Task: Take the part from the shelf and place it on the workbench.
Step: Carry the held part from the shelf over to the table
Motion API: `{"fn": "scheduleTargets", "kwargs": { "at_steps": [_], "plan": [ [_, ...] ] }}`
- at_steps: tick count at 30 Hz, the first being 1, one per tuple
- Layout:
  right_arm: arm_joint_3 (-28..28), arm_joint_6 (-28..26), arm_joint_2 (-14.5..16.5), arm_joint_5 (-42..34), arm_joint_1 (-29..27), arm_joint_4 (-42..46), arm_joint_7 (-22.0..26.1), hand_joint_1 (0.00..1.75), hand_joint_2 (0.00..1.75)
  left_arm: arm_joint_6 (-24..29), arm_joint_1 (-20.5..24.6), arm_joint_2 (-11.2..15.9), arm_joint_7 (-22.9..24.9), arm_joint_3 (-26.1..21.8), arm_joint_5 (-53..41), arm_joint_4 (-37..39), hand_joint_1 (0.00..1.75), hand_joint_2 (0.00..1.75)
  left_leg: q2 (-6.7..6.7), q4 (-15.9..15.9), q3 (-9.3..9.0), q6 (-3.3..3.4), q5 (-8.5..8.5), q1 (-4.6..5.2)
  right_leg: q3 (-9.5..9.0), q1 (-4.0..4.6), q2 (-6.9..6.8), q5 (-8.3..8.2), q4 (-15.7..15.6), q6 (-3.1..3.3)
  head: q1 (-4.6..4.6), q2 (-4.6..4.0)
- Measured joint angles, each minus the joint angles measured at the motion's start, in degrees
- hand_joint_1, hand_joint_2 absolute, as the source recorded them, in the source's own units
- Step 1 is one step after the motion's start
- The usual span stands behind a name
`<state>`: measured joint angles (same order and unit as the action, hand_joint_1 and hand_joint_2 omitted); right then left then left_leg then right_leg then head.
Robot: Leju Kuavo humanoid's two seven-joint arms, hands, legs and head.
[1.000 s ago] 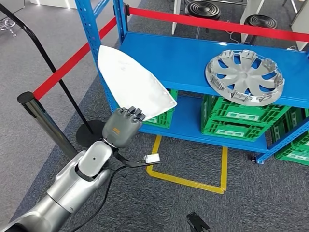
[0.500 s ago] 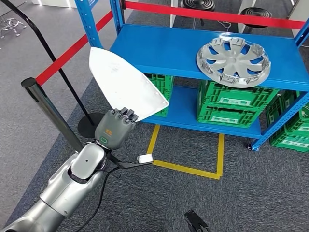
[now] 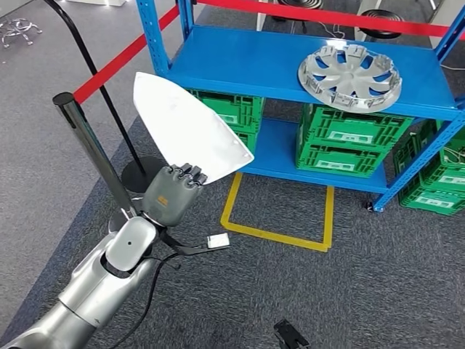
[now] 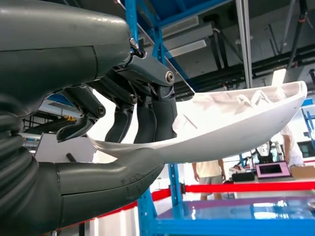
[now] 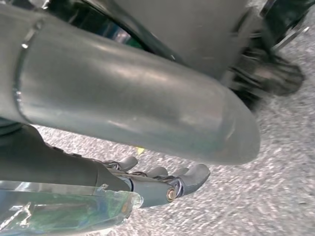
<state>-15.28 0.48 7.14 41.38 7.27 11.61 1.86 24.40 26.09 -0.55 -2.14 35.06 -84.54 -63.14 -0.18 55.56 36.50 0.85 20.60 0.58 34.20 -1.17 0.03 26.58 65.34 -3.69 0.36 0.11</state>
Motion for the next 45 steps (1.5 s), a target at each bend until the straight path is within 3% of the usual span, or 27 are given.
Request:
{"fn": "scheduleTargets", "kwargs": {
  "at_steps": [2, 3, 5, 7, 10, 11, 12, 13, 15, 17, 18, 20, 21, 22, 25, 26, 27, 28, 29, 31, 33, 35, 37, 40, 42, 43, 45],
  "plan": [
    [0.0, -0.04, 0.13, 0.08, 0.22, 0.01, 0.0, 0.0, 0.0, -0.11, -0.08, 0.07, -0.28, -0.09, 0.02, -0.22, 1.75, 1.75, 0.0, 0.12, 0.8, -0.6, -1.22, 0.07, -4.34, 0.18, 0.28, 1.5, -6.44, 0.26, 0.01, 0.0],
    [0.0, -0.04, 0.22, 0.11, 0.26, 0.02, -0.01, 0.0, 0.0, -0.19, -0.11, 0.1, -0.49, -0.13, 0.04, -0.34, 1.75, 1.75, 0.02, 0.11, 1.01, -0.86, -1.79, 0.07, -4.91, 0.33, 0.44, 1.84, -7.55, 0.52, 0.04, 0.01],
    [0.0, -0.05, 0.41, 0.24, 0.21, 0.01, -0.09, 0.0, 0.0, -0.42, -0.2, 0.13, -0.93, -0.19, 0.08, -0.39, 1.75, 1.75, 0.02, 0.24, 1.53, -1.38, -2.18, -0.07, -3.88, 0.36, 0.53, 1.02, -7.3, 1.26, 0.1, 0.01],
    [0.0, -0.14, 0.54, 0.44, 0.24, 0.01, -0.15, 0.0, 0.0, -0.63, -0.34, 0.2, -1.4, -0.45, 0.14, -0.4, 1.75, 1.75, 0.01, 2.86, 2.86, -2.01, 0.93, -0.2, -2.62, 0.31, 0.43, -0.13, -7.15, 2.21, -0.09, 0.0],
    [0.0, -0.32, 0.58, 0.75, 0.25, 0.02, -0.14, 0.0, 0.0, -0.79, -0.54, 0.19, -2.0, -1.06, 0.21, -0.42, 1.75, 1.75, 0.04, 13.98, 5.78, -2.47, 9.0, -0.27, -0.18, 0.54, 0.34, -2.07, -7.14, 2.95, -0.27, 0.0],
    [0.0, -0.35, 0.58, 0.86, 0.22, 0.02, -0.11, 0.0, 0.0, -0.89, -0.66, 0.18, -2.16, -1.21, 0.23, -0.42, 1.75, 1.75, 0.03, 16.98, 6.12, -2.4, 9.87, -0.26, 0.68, 0.68, 0.32, -2.74, -7.13, 3.02, -0.27, 0.0],
    [0.0, -0.37, 0.58, 0.97, 0.19, 0.02, -0.07, 0.0, 0.0, -0.98, -0.78, 0.17, -2.38, -1.32, 0.28, -0.42, 1.75, 1.75, 0.03, 18.28, 5.65, -2.2, 9.4, -0.23, 1.53, 0.85, 0.29, -3.4, -7.11, 3.07, -0.27, 0.0],
    [-0.01, -0.39, 0.58, 1.04, 0.18, 0.02, -0.02, 0.0, 0.0, -1.07, -0.88, 0.14, -2.57, -1.39, 0.35, -0.43, 1.75, 1.75, 0.03, 17.53, 4.25, -1.86, 8.0, -0.15, 2.33, 1.03, 0.29, -4.05, -7.1, 3.11, -0.27, 0.0],
    [-0.02, -0.39, 0.61, 1.17, 0.18, 0.02, 0.09, 0.0, 0.0, -1.14, -0.93, -0.01, -2.84, -1.51, 0.5, -0.66, 1.75, 1.75, 0.0, 11.17, -1.09, -0.7, 5.86, 0.26, 3.7, 1.33, 0.31, -5.24, -7.1, 3.11, -0.25, 0.0],
    [-0.02, -0.39, 0.69, 1.32, 0.12, 0.02, 0.2, 0.0, 0.0, -1.16, -0.9, -0.26, -3.03, -1.77, 0.69, -1.15, 1.75, 1.75, 0.0, 3.2, -6.44, 0.17, 6.54, 0.77, 4.6, 1.41, 0.3, -6.47, -7.24, 2.79, -0.19, 0.0],
    [-0.03, -0.39, 0.74, 1.44, 0.07, 0.02, 0.26, 0.0, 0.0, -1.19, -0.91, -0.37, -3.2, -1.94, 0.85, -1.35, 1.75, 1.75, 0.0, 0.85, -7.69, 0.34, 6.97, 1.02, 4.88, 1.28, 0.26, -7.17, -7.51, 2.52, -0.2, 0.0],
    [-0.05, -0.47, 0.76, 1.8, -0.14, 0.01, 0.34, 0.0, 0.0, -1.26, -1.11, -0.51, -3.61, -2.31, 1.14, -1.46, 1.75, 1.75, 0.05, -0.89, -7.62, 0.45, 6.28, 1.21, 5.36, 1.01, 0.25, -8.16, -8.17, 1.92, -0.25, 0.0],
    [-0.07, -0.61, 0.77, 2.09, -0.31, 0.01, 0.36, 0.0, 0.0, -1.31, -1.24, -0.56, -3.74, -2.49, 1.26, -1.49, 1.75, 1.75, 0.06, -1.27, -7.31, 0.69, 5.68, 1.15, 5.78, 0.95, 0.28, -7.67, -8.01, 1.66, -0.26, 0.0],
    [-0.07, -0.86, 0.78, 2.49, -0.49, 0.0, 0.36, 0.0, 0.0, -1.39, -1.36, -0.63, -3.82, -2.65, 1.34, -1.54, 1.75, 1.75, 0.05, -1.61, -6.99, 0.92, 5.13, 1.0, 6.45, 0.98, 0.31, -6.12, -6.82, 1.46, -0.11, 0.0],
    [-0.07, -2.43, 0.76, 4.12, -0.59, 0.01, 0.33, 0.0, 0.0, -1.75, -1.57, -0.8, -3.83, -2.89, 1.44, -1.72, 1.75, 1.75, -0.24, -1.7, -5.75, 1.26, 3.65, 0.73, 9.65, 0.94, 0.31, 1.22, 3.68, 0.83, 0.2, 0.0],
    [-0.06, -2.98, 0.76, 4.63, -0.53, 0.02, 0.31, 0.0, 0.0, -1.88, -1.73, -0.8, -3.83, -2.92, 1.43, -1.73, 1.75, 1.75, -0.43, -1.69, -5.3, 1.17, 3.2, 0.67, 10.26, 0.87, 0.3, 2.25, 7.05, 0.59, 0.18, 0.0],
    [-0.06, -3.38, 0.74, 5.05, -0.5, 0.02, 0.28, 0.0, 0.0, -1.98, -1.93, -0.8, -3.82, -2.95, 1.43, -1.74, 1.75, 1.75, -0.71, -1.66, -4.86, 1.01, 2.78, 0.57, 9.96, 0.79, 0.31, 2.07, 8.58, 0.37, 0.19, 0.0],
    [-0.06, -3.62, 0.71, 5.34, -0.49, 0.02, 0.26, 0.0, 0.0, -2.05, -2.12, -0.8, -3.81, -2.98, 1.42, -1.76, 1.75, 1.75, -1.12, -1.6, -4.43, 0.77, 2.4, 0.4, 8.47, 0.66, 0.35, 1.08, 7.71, 0.15, 0.18, 0.0],
    [-0.06, -3.78, 0.67, 5.54, -0.48, 0.02, 0.24, 0.0, 0.0, -2.11, -2.24, -0.81, -3.81, -3.03, 1.42, -1.79, 1.75, 1.75, -1.61, -1.49, -4.02, 0.47, 2.07, 0.18, 5.81, 0.46, 0.62, -0.17, 4.56, -0.11, 0.18, 0.0],
    [-0.05, -3.92, 0.64, 5.73, -0.38, 0.02, 0.24, 0.0, 0.0, -2.14, -2.26, -0.9, -3.8, -3.25, 1.42, -1.98, 1.75, 1.75, -2.64, -0.91, -3.1, -0.19, 1.59, -0.15, -0.1, -0.01, 2.53, -0.82, -3.55, -0.49, 0.22, 0.0],
    [-0.03, -3.98, 0.68, 5.81, -0.3, 0.02, 0.24, 0.0, 0.0, -2.16, -2.19, -1.1, -3.79, -3.56, 1.42, -2.27, 1.75, 1.75, -3.72, -0.26, -2.27, -0.81, 1.15, -0.21, -2.75, -0.2, 3.86, -0.06, -7.25, -0.13, 0.22, 0.0],
    [-0.02, -4.04, 0.72, 5.91, -0.3, 0.02, 0.23, 0.0, 0.0, -2.18, -2.27, -1.19, -3.79, -3.86, 1.4, -2.39, 1.75, 1.75, -4.67, -0.03, -1.72, -1.42, 0.71, -0.3, -2.65, -0.1, 3.03, -0.08, -7.13, 0.85, 0.23, 0.0],
    [-0.02, -4.2, 0.75, 6.15, -0.26, 0.03, 0.2, 0.0, 0.0, -2.23, -2.39, -1.17, -3.77, -4.09, 1.29, -2.47, 1.75, 1.75, -3.54, 1.46, -0.71, -2.04, 1.91, -0.31, -2.28, -0.09, 1.93, -0.43, -7.04, 1.82, 0.01, 0.0],
    [-0.02, -4.55, 0.73, 6.81, -0.34, 0.06, 0.05, 0.0, 0.0, -2.49, -2.43, -1.38, -3.73, -4.2, 0.97, -2.64, 1.75, 1.75, -0.8, 11.3, 3.57, -2.81, 7.92, -0.47, -1.53, 0.08, -0.02, -0.98, -7.07, 2.73, -0.46, 0.0],
    [-0.02, -4.71, 0.7, 7.17, -0.41, 0.06, -0.05, 0.0, 0.0, -2.69, -2.62, -1.48, -3.71, -4.2, 0.75, -2.67, 1.75, 1.75, -0.54, 16.89, 5.57, -2.95, 9.81, -0.61, -1.12, 0.24, -1.42, -1.2, -7.04, 2.94, -0.49, 0.0],
    [-0.02, -4.75, 0.69, 7.27, -0.4, 0.06, -0.07, 0.0, 0.0, -2.75, -2.71, -1.5, -3.71, -4.21, 0.68, -2.67, 1.75, 1.75, -0.48, 16.87, 5.15, -2.88, 9.18, -0.63, -1.0, 0.32, -2.11, -1.28, -7.03, 2.96, -0.49, 0.0],
    [-0.02, -4.8, 0.69, 7.32, -0.32, 0.07, -0.08, 0.0, 0.0, -2.79, -2.73, -1.56, -3.7, -4.22, 0.64, -2.75, 1.75, 1.75, 0.53, 11.12, 1.42, -2.47, 5.93, -0.53, -0.99, 0.48, -3.35, -1.37, -7.02, 2.9, -0.49, 0.0]
  ]
}}
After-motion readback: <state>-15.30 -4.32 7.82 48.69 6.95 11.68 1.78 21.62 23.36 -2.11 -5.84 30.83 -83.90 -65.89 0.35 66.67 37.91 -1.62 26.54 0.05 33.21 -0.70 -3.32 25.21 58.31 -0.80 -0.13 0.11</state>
